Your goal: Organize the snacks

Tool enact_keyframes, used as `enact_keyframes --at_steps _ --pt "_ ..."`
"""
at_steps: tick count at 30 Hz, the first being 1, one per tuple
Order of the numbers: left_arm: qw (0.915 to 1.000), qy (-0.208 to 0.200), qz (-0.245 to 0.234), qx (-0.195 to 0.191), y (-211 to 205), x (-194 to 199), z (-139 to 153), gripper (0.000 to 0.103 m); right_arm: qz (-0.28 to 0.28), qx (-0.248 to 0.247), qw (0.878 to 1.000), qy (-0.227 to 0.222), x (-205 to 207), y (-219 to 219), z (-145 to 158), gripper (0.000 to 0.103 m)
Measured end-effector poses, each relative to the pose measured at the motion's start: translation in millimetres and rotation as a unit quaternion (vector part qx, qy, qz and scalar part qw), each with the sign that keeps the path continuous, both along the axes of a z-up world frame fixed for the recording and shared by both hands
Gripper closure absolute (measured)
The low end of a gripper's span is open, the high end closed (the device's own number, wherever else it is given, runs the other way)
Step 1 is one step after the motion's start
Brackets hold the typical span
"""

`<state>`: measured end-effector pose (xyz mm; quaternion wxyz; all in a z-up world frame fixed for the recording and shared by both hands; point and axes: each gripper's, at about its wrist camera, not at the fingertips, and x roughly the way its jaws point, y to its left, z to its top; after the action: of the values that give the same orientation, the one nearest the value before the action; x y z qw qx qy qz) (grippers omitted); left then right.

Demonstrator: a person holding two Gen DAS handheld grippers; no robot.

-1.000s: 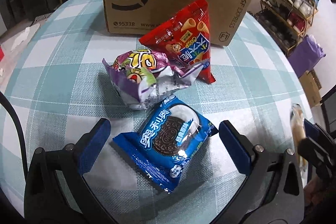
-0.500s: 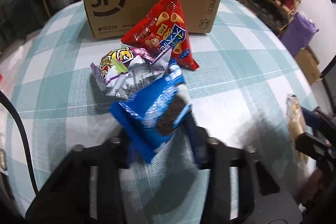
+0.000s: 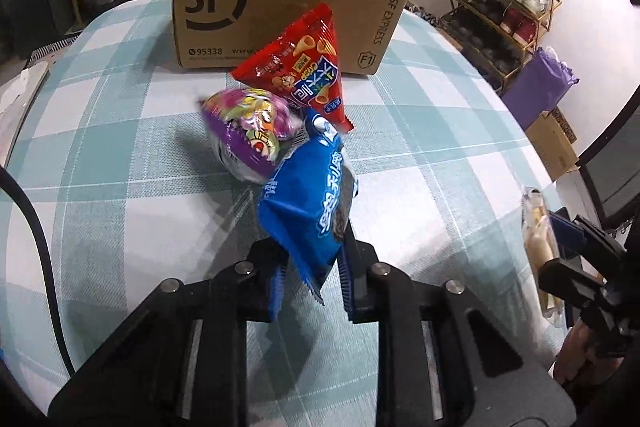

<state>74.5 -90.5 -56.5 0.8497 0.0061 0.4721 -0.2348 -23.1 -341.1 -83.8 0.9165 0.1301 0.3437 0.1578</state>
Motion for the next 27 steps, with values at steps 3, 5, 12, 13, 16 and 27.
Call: enact_keyframes --at_steps 3,5,12,13,16,27 --pt "0.9999 -0.006 0.003 -0.009 8 -8 7 0.084 0.001 -0.003 1.0 -0.001 -1 3 1 0.045" --pt "0.9998 -0.014 0.005 -0.011 12 -14 12 0.084 0.001 0.0 1.0 -0.001 -1 4 1 0.045" --pt "0.9992 -0.034 0.01 -0.018 30 -34 36 0.084 0.005 0.012 1.0 -0.001 2 7 3 0.045" --pt "0.9991 -0.038 0.01 -0.018 32 -36 40 0.084 0.006 0.014 1.0 -0.002 4 7 4 0.045" --pt "0.9984 -0.05 0.011 -0.026 38 -43 53 0.084 0.012 0.025 1.0 -0.007 6 8 12 0.045" --pt "0.9949 -0.093 0.01 -0.037 64 -57 97 0.084 0.017 0.03 0.999 -0.04 18 15 57 0.045"
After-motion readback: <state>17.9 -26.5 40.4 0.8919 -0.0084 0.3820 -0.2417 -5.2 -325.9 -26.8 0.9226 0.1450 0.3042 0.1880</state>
